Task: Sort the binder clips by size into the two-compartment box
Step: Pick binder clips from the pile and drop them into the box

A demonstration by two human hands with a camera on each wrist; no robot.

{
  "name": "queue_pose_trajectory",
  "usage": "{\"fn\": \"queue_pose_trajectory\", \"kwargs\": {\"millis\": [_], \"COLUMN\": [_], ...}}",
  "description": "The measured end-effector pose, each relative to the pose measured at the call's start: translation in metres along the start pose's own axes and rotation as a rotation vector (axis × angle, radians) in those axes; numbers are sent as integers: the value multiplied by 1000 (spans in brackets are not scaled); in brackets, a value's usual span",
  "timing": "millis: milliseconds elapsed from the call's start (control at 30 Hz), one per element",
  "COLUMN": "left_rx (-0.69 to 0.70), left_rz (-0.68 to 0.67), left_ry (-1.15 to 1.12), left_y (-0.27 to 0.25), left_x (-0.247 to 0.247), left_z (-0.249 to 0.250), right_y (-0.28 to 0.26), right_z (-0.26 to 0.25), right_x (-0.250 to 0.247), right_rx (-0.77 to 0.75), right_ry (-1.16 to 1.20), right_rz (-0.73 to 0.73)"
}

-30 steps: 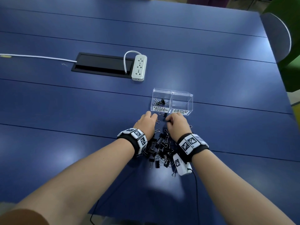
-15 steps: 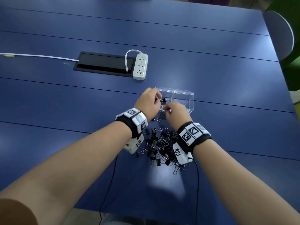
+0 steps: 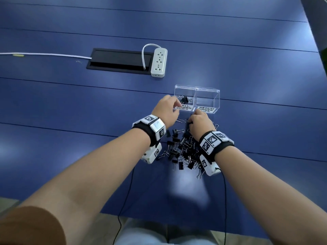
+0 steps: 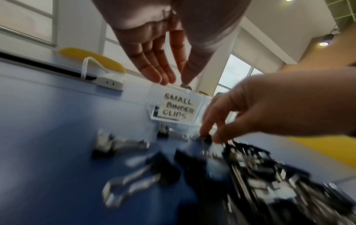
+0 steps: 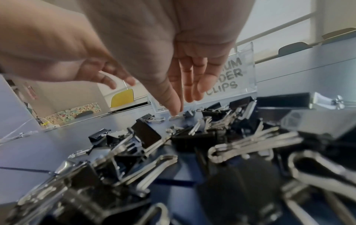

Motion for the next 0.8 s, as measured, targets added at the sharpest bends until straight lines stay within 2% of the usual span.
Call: {"fn": "queue_pose_trajectory", "kwargs": {"millis": [167, 333, 500, 667, 800], "left_rx": [-75, -130, -141, -115, -137], "left_rz": [-224, -344, -470, -480, -454], "left_ry": [7, 76, 254, 271, 262], "left_y": [-55, -92, -108, -109, -109], "left_x": [24, 30, 33, 30, 30], "left_z": [-31, -48, -64, -67, -67], "right_y": [-1, -9, -43, -69, -61], "right_z": [-8, -12, -41, -56, -40], "right_x": [-2, -8, -4, 34, 36], "right_rx": [-2, 33, -113, -215, -146], "right_ry": [33, 126, 225, 172, 212], "right_rz": [-71, -69, -118, -351, -261]}}
Point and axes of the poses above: each hand's wrist, its own y-axis towards the middle knuckle, its own x-axis out of the palm, z = x × y, the point moved 2 cm from there along y, towards the middle knuckle, and after that the axes turned 14 degrees about -z, right-handed, at the moved point
